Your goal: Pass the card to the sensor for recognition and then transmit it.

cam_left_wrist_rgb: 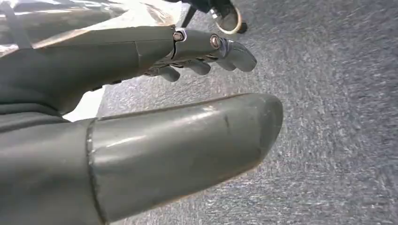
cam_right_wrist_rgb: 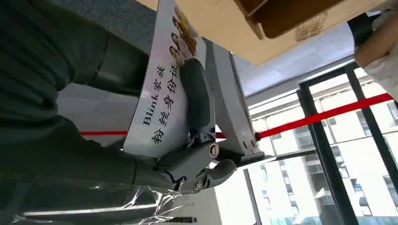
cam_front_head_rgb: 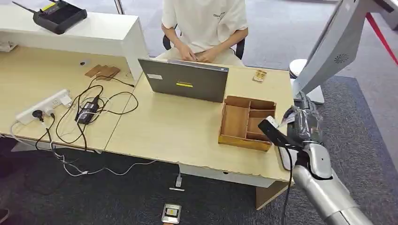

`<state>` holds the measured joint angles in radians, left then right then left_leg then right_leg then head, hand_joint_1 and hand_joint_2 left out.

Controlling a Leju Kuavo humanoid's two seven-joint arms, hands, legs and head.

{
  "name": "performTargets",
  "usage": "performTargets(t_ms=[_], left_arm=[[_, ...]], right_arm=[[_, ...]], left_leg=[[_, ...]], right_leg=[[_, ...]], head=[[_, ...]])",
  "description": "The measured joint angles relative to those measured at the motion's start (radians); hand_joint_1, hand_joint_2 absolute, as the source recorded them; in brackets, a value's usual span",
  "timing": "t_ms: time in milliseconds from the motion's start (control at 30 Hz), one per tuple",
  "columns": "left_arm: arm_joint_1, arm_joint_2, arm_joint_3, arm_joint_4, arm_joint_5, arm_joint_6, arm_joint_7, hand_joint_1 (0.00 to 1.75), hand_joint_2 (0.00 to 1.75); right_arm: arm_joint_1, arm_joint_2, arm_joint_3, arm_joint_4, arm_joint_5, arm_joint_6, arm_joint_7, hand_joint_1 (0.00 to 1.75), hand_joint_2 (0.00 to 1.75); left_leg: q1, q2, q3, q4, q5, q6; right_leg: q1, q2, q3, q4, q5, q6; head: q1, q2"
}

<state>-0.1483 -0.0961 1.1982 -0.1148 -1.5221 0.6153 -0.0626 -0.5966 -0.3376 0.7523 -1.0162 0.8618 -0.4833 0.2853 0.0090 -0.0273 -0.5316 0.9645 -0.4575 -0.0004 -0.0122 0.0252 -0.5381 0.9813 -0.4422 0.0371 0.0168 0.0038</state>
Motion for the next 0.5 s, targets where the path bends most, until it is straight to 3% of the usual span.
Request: performTargets(t_ms=[267,500], left_arm=[[0.0,0.0,0.02,0.0,0.0,-0.002,0.011,0.0,0.0],[-0.003,0.0,0.033,0.0,0.0,-0.002,0.015,0.0,0.0]], right_arm=[[0.069,-0.057,-0.039,-0.002,-0.034,-0.017,0.008,1.75,1.75],[0.092,-0.066,-0.042,0.0,-0.037,-0.014,0.006,1.75,1.75]], left_leg=[[0.0,0.0,0.0,0.0,0.0,0.0],[0.0,0.0,0.0,0.0,0.0,0.0]], right_leg=[[0.0,0.0,0.0,0.0,0.0,0.0],[0.0,0.0,0.0,0.0,0.0,0.0]], head=[[0.0,0.0],[0.0,0.0]])
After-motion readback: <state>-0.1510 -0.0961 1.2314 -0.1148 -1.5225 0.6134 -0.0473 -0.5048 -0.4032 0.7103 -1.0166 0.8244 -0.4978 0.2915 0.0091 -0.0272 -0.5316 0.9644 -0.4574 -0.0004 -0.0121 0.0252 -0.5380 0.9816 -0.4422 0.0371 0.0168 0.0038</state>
